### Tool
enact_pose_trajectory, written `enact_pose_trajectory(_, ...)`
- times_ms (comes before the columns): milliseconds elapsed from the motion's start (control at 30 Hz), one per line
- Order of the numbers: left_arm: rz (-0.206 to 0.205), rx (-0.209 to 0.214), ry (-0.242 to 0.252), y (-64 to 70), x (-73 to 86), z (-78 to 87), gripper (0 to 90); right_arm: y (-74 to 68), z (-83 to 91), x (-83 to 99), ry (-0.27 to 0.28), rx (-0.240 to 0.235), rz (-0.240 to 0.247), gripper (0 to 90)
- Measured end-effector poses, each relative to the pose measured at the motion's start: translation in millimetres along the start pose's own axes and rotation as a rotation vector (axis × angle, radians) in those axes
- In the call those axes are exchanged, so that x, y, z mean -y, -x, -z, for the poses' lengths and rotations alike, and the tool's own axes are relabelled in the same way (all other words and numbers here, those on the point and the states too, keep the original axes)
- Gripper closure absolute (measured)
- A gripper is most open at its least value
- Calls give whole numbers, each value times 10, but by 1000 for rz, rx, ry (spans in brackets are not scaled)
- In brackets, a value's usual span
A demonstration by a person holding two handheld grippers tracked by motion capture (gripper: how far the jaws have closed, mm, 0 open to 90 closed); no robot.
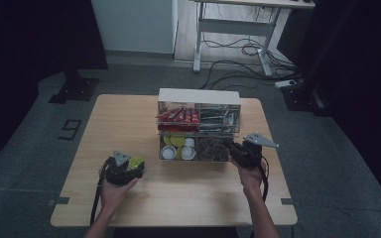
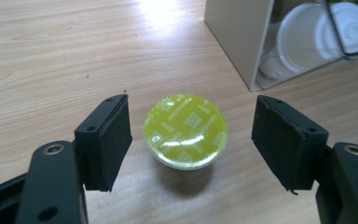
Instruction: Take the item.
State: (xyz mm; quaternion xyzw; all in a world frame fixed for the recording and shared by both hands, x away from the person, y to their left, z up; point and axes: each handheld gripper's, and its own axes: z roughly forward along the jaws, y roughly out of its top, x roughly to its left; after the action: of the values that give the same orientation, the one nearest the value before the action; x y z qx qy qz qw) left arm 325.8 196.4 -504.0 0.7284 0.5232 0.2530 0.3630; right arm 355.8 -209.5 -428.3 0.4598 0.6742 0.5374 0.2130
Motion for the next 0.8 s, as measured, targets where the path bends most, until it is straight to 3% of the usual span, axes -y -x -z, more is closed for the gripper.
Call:
enact_pose_trajectory(367,25,33,16,-55,201,201,283,-2,6,-10,-7,4,7,877)
enact_pose_trajectory(467,50,53,17,-88,289,247,284,-6,7,-10,-9,7,7,877)
enact_pose_trajectory(733,46,44,5,-85,389,262,286,-11,17,-28,-21,15,17,877)
enact_pose_trajectory(800,65,53,17,-79,395,293,286,-11,18,-25,-20,16,17,877)
